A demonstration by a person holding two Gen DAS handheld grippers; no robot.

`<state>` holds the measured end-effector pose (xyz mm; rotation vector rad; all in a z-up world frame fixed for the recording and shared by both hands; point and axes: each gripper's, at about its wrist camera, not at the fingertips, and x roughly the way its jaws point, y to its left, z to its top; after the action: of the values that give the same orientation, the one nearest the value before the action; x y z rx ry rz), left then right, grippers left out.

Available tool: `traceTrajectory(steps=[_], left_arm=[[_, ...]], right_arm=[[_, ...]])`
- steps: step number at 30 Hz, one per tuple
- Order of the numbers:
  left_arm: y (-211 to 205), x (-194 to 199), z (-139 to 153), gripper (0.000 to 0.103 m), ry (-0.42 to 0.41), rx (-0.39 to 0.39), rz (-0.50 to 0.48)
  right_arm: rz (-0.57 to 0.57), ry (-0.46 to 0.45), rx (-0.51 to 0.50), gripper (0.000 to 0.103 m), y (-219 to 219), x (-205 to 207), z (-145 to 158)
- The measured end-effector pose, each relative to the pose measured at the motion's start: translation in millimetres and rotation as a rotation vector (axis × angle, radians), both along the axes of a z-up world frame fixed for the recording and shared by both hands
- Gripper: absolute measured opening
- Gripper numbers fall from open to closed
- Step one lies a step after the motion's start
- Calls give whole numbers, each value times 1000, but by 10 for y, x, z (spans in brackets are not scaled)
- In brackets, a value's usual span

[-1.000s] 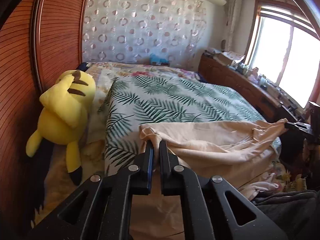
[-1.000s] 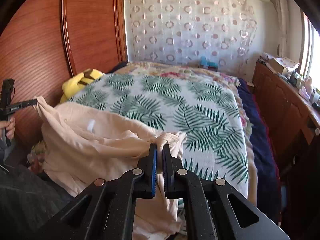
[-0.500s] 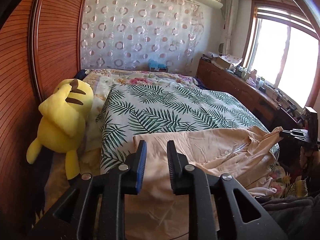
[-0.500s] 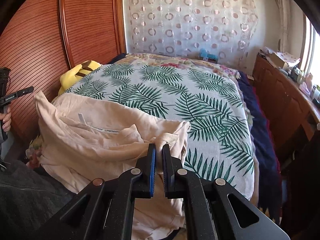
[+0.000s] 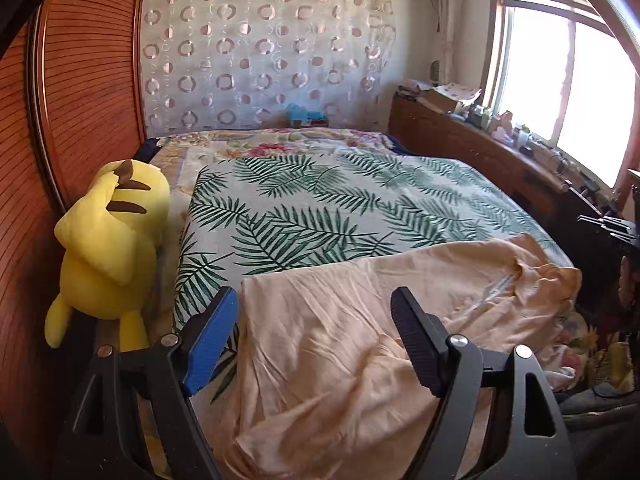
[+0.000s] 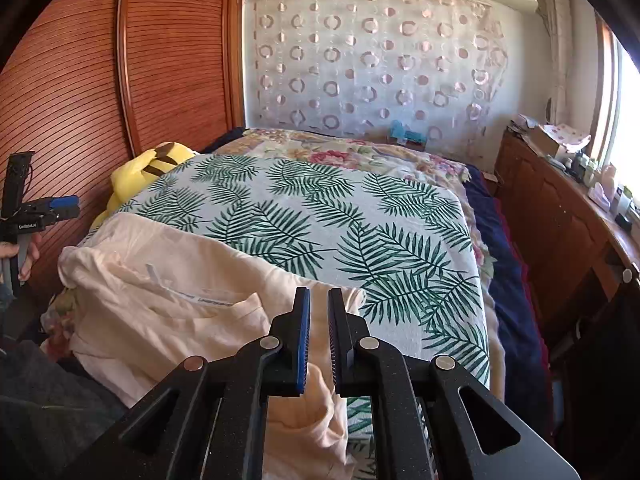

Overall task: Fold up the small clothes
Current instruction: 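Lift the hem with both grippers and fold it toward the collar, then open both grippers and release the folded hem onto the shirt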

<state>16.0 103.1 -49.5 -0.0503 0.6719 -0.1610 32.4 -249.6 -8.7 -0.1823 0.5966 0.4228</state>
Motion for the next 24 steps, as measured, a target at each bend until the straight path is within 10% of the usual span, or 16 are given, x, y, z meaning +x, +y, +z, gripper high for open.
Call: traceTrajectory(steps=[3, 5, 17, 24], left_arm=[[23, 117, -68, 79, 26, -6, 2], [33, 173, -104, 79, 31, 2, 6], [357, 599, -229, 79, 89, -19, 82], [455, 721, -494, 56, 187, -44, 74]], right_arm=[[-12, 1, -7, 24, 38, 158, -116], [-26, 23, -24, 54, 72, 316, -235], [-63, 233, 53, 55, 18, 1179, -698], [-40, 245, 19, 55, 135, 1215, -777]])
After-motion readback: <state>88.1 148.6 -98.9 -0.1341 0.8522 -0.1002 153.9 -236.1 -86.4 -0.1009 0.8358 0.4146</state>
